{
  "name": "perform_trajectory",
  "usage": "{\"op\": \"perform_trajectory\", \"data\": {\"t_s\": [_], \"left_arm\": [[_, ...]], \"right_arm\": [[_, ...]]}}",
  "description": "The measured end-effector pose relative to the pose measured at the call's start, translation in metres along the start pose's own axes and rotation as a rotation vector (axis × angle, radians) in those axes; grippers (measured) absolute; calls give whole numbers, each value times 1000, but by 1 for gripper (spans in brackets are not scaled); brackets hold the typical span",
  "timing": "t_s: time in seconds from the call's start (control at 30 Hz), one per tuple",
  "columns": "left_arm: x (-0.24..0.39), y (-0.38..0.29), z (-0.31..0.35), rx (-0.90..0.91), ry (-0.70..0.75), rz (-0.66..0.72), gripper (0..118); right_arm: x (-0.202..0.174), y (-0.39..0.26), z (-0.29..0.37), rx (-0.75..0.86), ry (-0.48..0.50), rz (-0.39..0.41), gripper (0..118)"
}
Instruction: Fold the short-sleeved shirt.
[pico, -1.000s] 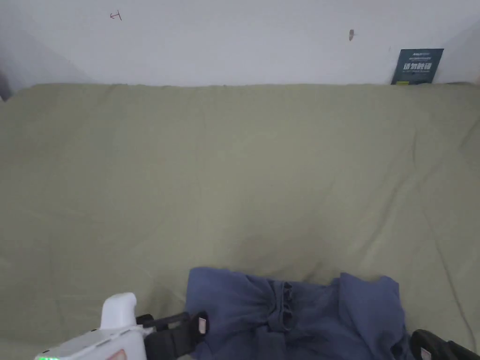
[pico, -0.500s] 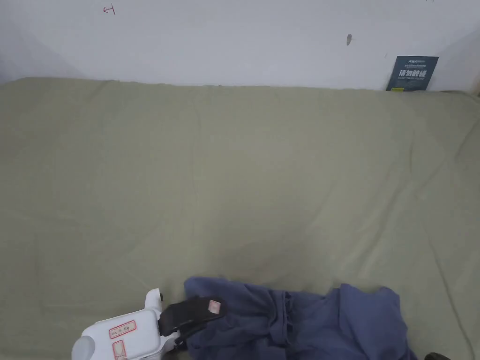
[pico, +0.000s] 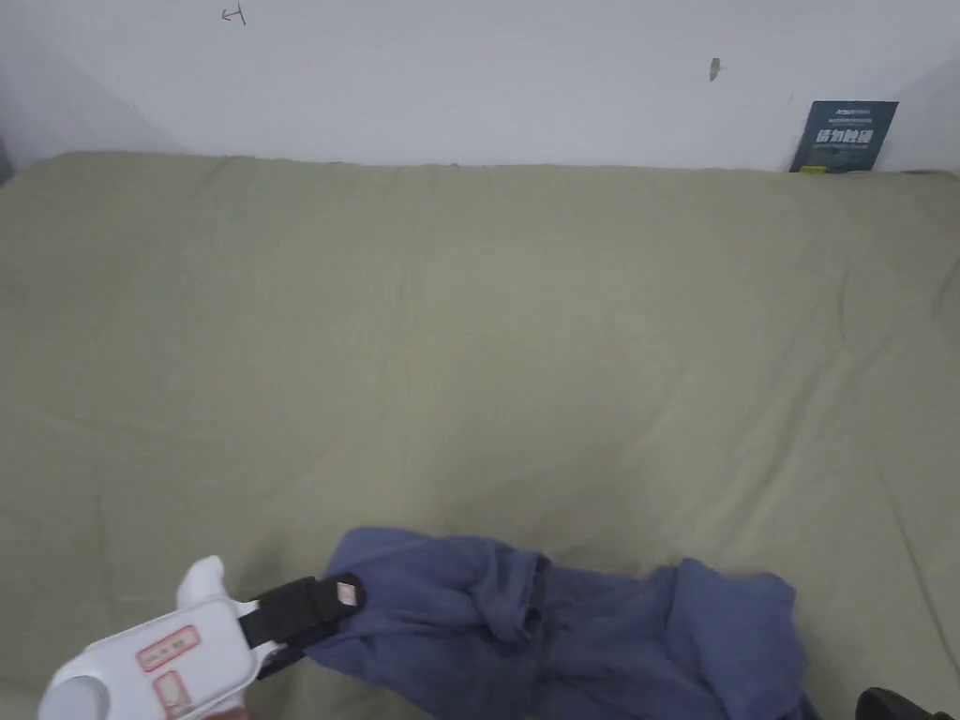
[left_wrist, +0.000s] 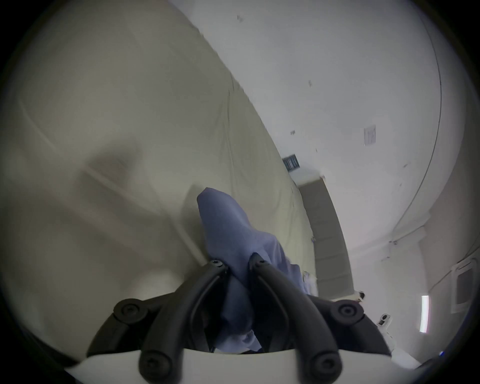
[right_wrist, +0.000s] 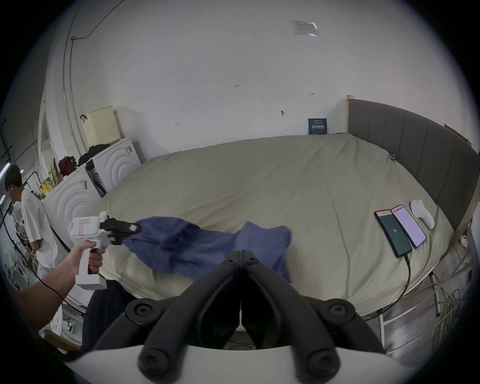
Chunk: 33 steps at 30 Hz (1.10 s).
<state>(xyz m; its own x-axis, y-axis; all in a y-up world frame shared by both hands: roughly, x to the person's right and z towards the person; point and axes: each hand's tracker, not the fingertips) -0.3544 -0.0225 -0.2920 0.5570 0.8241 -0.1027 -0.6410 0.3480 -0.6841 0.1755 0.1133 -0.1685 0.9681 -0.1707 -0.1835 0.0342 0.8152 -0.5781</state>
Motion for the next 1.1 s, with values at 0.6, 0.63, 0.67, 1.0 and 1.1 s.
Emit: {"op": "perform_trajectory", "data": {"t_s": [0.6, 0.63, 0.67, 1.0, 1.1], "left_arm": [[195, -102, -73, 62, 416, -848, 13], [197, -116, -88, 60, 417, -874, 13], [199, -132, -106, 26, 413, -902, 13], [173, -142, -119, -170, 205, -781, 118], [177, -101, -62, -67, -16, -560, 118]], "right_arm": [[-13, -10, 5, 10, 49, 47, 0], [-11, -10, 8, 11, 40, 45, 0], [-8, -12, 12, 17, 27, 43, 0], [8, -19, 24, 37, -38, 54, 0], [9, -21, 23, 35, -31, 48, 0]]}}
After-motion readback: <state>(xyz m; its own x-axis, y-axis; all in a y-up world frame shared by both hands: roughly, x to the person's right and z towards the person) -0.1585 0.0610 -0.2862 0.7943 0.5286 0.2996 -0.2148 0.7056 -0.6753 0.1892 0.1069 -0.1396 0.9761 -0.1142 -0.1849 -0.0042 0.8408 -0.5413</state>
